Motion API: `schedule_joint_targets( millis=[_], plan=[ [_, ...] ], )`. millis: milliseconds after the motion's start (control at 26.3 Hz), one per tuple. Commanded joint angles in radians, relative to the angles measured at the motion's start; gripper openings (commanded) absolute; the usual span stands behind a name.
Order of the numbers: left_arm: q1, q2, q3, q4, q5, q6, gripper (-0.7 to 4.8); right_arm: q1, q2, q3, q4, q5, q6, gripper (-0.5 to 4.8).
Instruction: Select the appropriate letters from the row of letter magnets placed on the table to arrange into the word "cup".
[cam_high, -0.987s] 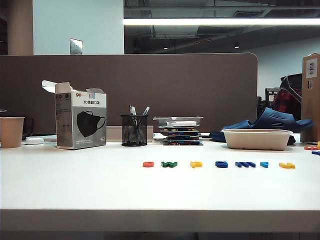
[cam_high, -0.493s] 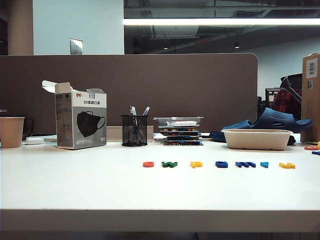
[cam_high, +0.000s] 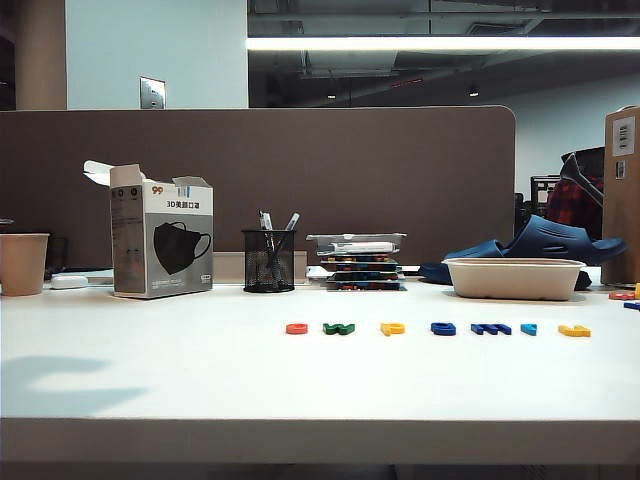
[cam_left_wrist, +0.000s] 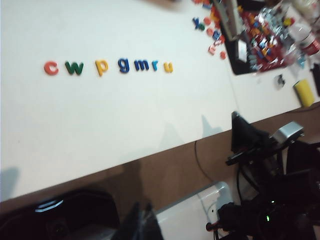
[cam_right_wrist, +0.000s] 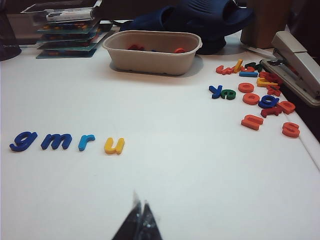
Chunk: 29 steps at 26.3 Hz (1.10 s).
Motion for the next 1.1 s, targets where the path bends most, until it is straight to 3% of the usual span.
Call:
schedule_joint_targets(
  millis=[38,266,531,721,1101],
  plan=[
    [-0.012,0.036,0.004,0.009,-0.045,-0.013,-0.05,0.002,-0.009,-0.006,0.018,0.0,-0.003,-0.01],
    [-0.012,0.086,0.004,-0.011,-0.156,-0.01,-0.05,0.002,-0.009,-0.006,0.018,0.0,-0.003,-0.01],
    [-0.012,0.083,0.005,-0.064,-0.149,-0.01,-0.05,0.002,-0.009,-0.005,0.018,0.0,-0.003,-0.01],
    [-0.012,0.075,0.005,-0.078,-0.083,-0.01,-0.05,0.002,-0.009,-0.005,0.018,0.0,-0.002,-0.01],
    [-0.012,0.05,0.006,-0.082,-0.101,-0.011,-0.05,0.002,-0.009,0.02,0.017,0.001,-0.002,-0.01]
  ],
)
